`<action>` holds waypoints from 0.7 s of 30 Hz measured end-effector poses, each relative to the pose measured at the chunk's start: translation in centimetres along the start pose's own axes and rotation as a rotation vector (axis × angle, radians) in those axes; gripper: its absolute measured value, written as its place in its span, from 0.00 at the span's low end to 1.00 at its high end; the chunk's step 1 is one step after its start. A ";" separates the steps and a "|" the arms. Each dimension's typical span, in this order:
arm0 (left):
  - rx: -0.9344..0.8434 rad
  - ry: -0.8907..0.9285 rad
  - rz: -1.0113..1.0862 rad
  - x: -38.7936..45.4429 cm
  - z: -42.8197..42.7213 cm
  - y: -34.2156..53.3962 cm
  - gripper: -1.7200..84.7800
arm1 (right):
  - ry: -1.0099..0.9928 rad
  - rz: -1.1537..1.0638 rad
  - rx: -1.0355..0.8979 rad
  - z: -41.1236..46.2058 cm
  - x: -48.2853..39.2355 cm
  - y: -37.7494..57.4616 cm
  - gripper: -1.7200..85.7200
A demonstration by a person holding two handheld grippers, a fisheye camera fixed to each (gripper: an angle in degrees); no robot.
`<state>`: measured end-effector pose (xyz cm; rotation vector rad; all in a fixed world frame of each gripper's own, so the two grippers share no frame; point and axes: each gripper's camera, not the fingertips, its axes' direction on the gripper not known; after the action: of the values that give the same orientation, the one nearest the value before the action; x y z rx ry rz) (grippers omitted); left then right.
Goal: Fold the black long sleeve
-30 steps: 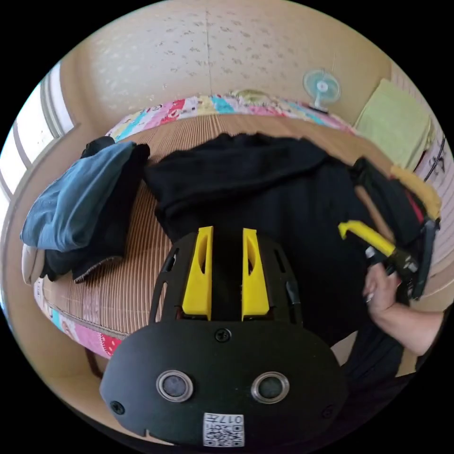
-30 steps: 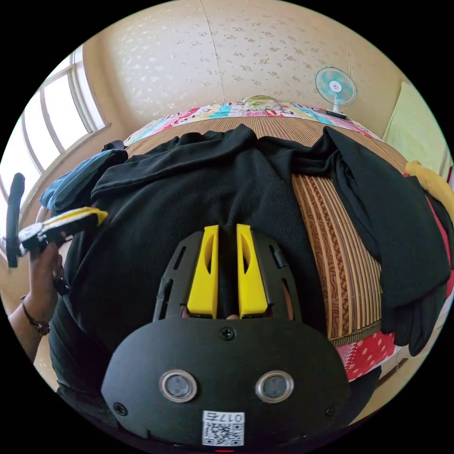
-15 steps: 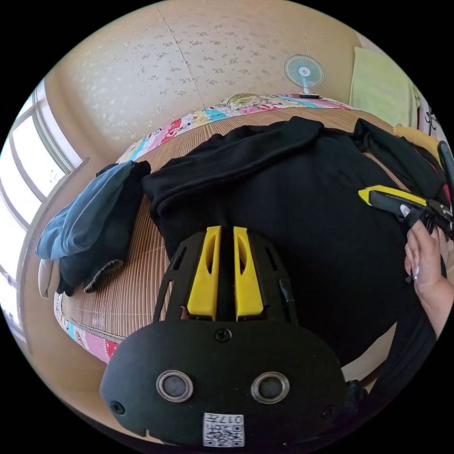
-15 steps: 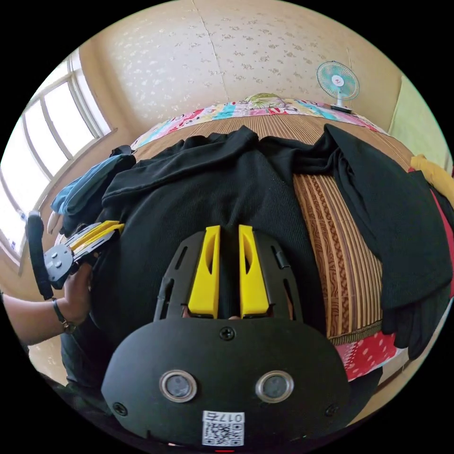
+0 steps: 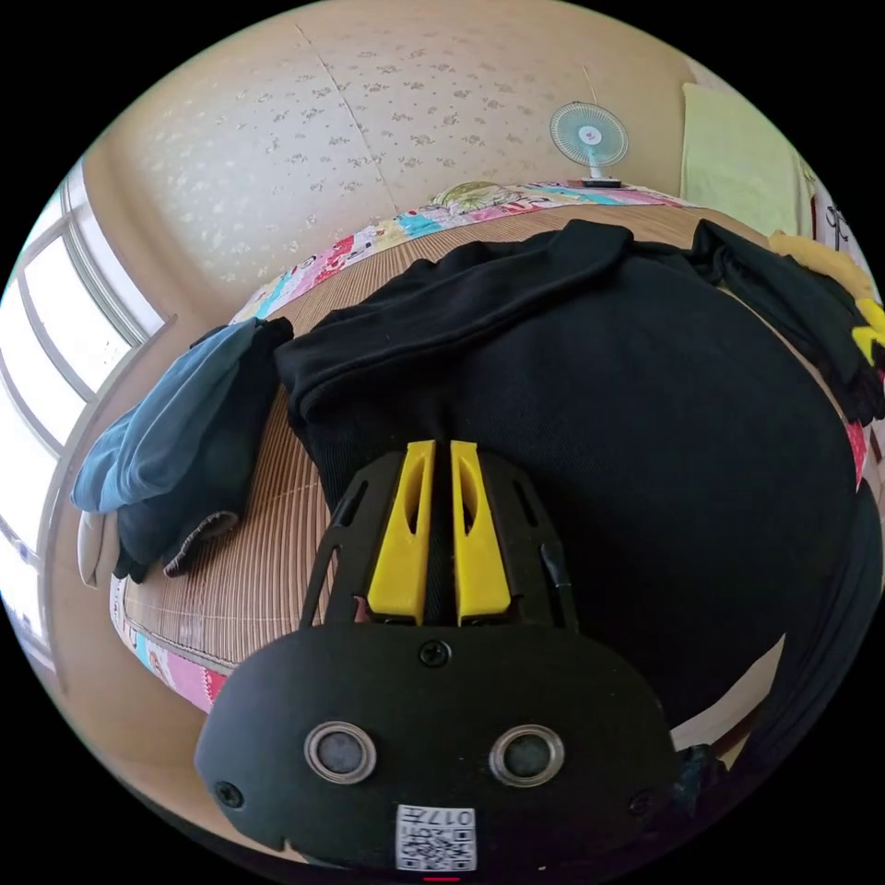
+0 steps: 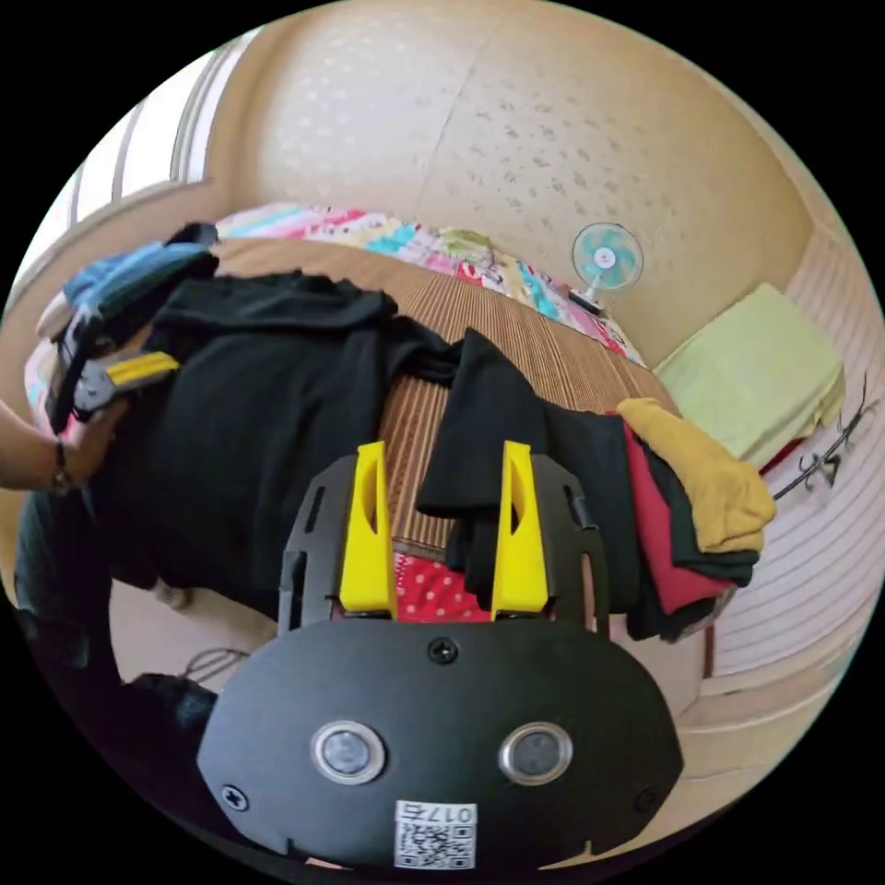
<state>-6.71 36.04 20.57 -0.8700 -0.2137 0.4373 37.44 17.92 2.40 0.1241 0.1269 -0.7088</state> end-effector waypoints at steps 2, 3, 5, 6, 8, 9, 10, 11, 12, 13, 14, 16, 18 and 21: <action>0.000 0.023 -0.011 -0.7 0.3 0.2 0.07 | 0.081 -0.118 -0.216 4.1 -1.3 -1.3 0.16; -0.001 0.032 -0.015 -1.1 0.6 0.3 0.07 | 0.222 -0.118 -0.251 4.8 -1.6 -1.9 0.09; 0.000 0.035 -0.017 -1.6 0.8 0.5 0.07 | 0.277 -0.035 -0.162 2.0 -0.4 -3.0 0.07; 0.001 0.031 -0.015 -1.8 1.0 0.7 0.07 | 0.194 0.110 -0.060 -1.4 2.2 -3.6 0.07; 0.003 0.028 -0.014 -2.1 1.3 0.9 0.07 | -0.012 0.348 0.102 -6.4 7.9 -3.3 0.06; 0.003 0.028 -0.014 -2.4 1.5 1.0 0.07 | -0.144 0.500 0.213 -9.1 12.4 -2.4 0.06; 0.002 0.028 -0.015 -2.7 1.7 1.1 0.07 | -0.243 0.633 0.312 -10.8 16.9 -1.0 0.06; 0.001 0.027 -0.015 -2.8 1.8 1.1 0.07 | -0.286 0.690 0.344 -11.2 19.2 -0.4 0.06; 0.001 0.022 -0.013 -3.0 2.0 1.2 0.07 | -0.368 0.796 0.366 -11.1 23.7 0.8 0.06; 0.001 0.017 -0.011 -3.2 2.1 1.3 0.07 | -0.442 0.891 0.362 -10.0 28.1 1.9 0.06; 0.002 0.017 -0.011 -3.3 2.2 1.4 0.07 | -0.469 0.926 0.352 -9.3 30.0 2.4 0.06; 0.003 0.018 -0.012 -3.9 2.5 1.6 0.07 | -0.468 1.017 0.285 -5.5 36.4 4.0 0.07; 0.003 0.018 -0.012 -4.3 2.7 1.7 0.07 | -0.402 1.049 0.180 -1.9 39.8 5.1 0.09; 0.003 0.019 -0.014 -5.1 3.0 1.9 0.07 | -0.265 1.126 0.065 1.3 42.2 8.0 0.12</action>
<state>-12.86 36.90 20.95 -0.8687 -0.2011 0.4163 74.51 -3.20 -2.43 0.1390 -0.2180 0.3982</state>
